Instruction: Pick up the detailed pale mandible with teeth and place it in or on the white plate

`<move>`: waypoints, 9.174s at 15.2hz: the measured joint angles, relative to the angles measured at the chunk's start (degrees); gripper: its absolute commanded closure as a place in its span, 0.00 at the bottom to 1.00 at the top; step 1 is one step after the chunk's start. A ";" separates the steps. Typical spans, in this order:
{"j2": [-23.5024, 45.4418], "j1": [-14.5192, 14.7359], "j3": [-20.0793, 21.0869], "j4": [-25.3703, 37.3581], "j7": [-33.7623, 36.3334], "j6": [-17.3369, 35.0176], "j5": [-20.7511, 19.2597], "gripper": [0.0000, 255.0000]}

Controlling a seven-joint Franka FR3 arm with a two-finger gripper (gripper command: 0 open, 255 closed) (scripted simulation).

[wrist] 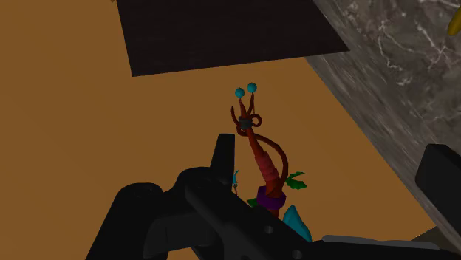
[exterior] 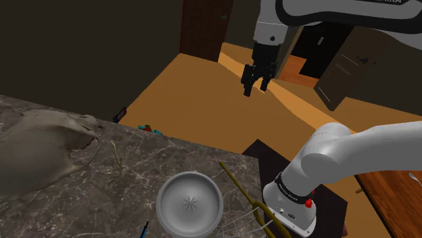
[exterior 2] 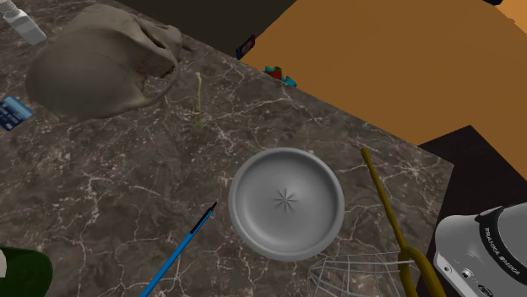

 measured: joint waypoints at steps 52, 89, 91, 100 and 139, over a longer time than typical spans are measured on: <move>61.36 14.94 28.63 29.93 49.23 39.92 -6.09 0.00; 62.76 16.93 29.54 31.44 52.13 32.84 -5.38 1.00; 62.75 16.95 29.53 31.43 52.22 32.84 -5.39 1.00; 60.80 16.29 30.06 32.75 51.40 29.07 -4.05 1.00; 28.26 21.07 37.65 -0.65 49.79 35.64 19.54 1.00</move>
